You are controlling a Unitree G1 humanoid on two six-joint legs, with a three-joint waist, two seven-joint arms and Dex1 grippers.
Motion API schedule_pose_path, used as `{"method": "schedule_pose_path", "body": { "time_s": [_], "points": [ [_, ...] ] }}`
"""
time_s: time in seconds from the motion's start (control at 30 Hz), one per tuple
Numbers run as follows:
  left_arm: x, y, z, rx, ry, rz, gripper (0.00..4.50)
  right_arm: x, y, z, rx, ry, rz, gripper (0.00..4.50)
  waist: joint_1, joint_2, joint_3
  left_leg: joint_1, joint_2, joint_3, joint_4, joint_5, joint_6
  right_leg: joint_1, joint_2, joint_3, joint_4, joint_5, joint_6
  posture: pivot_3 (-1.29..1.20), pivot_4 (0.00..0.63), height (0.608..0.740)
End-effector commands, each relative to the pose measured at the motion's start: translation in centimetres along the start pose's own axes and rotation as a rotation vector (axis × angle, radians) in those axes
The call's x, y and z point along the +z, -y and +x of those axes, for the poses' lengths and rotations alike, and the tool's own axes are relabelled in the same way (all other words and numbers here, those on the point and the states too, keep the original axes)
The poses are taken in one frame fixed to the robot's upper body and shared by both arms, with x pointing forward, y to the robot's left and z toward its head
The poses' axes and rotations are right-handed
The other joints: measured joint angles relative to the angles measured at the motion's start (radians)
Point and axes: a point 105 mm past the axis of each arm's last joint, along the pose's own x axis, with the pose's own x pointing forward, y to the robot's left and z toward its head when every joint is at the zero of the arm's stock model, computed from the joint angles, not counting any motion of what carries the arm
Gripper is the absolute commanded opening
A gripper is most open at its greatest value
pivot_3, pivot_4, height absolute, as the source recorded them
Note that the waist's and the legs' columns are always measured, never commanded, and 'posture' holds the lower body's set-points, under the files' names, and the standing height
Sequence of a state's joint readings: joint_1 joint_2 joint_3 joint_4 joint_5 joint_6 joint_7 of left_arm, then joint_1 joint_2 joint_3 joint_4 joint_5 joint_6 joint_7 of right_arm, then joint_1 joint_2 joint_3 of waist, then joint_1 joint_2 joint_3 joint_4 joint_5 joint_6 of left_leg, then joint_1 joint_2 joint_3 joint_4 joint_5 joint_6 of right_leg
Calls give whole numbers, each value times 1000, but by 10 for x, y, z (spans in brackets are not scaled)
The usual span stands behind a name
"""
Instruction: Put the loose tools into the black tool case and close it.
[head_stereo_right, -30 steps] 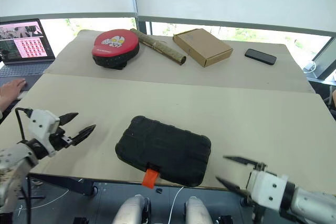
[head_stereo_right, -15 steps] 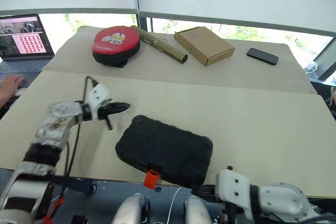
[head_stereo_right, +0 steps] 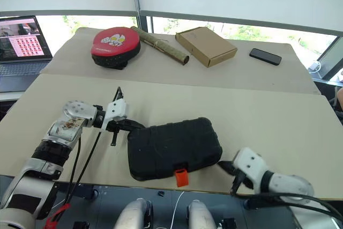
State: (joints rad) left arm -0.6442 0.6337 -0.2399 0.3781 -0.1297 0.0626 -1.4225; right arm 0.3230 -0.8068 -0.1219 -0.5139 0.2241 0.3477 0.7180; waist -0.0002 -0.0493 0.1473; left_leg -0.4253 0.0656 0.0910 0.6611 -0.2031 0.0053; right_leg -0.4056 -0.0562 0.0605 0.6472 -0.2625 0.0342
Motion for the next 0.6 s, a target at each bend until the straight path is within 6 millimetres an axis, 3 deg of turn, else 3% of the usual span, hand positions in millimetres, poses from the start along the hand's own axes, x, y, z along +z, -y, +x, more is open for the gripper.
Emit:
{"method": "schedule_pose_path", "body": {
  "time_s": [0.03,0.23,0.33,0.47,0.6],
  "points": [
    [11,6,2,-19,62,-10,42,0,11,-1,-72,26,-9,0,2,1,0,0,0,0,0,0,0,0,0,0,0,0,0,0,150,740],
    [16,-2,-2,35,107,-63,42,12,24,2,-133,48,-19,0,2,1,0,0,0,0,0,0,0,0,0,0,0,0,0,0,150,740],
    [30,-14,-8,53,132,-49,42,21,26,-3,-135,64,-4,0,5,2,0,0,0,-1,0,0,0,0,0,0,0,0,0,0,150,740],
    [72,-32,-10,33,226,-71,42,33,9,-11,-33,100,13,0,16,2,1,-2,-1,-2,1,0,0,0,0,-1,0,0,1,0,150,740],
    [86,-8,12,-146,188,24,42,41,-21,-14,120,129,31,0,7,4,-1,-3,-1,-3,2,0,1,0,0,-1,0,0,2,0,150,740]
  ]
}}
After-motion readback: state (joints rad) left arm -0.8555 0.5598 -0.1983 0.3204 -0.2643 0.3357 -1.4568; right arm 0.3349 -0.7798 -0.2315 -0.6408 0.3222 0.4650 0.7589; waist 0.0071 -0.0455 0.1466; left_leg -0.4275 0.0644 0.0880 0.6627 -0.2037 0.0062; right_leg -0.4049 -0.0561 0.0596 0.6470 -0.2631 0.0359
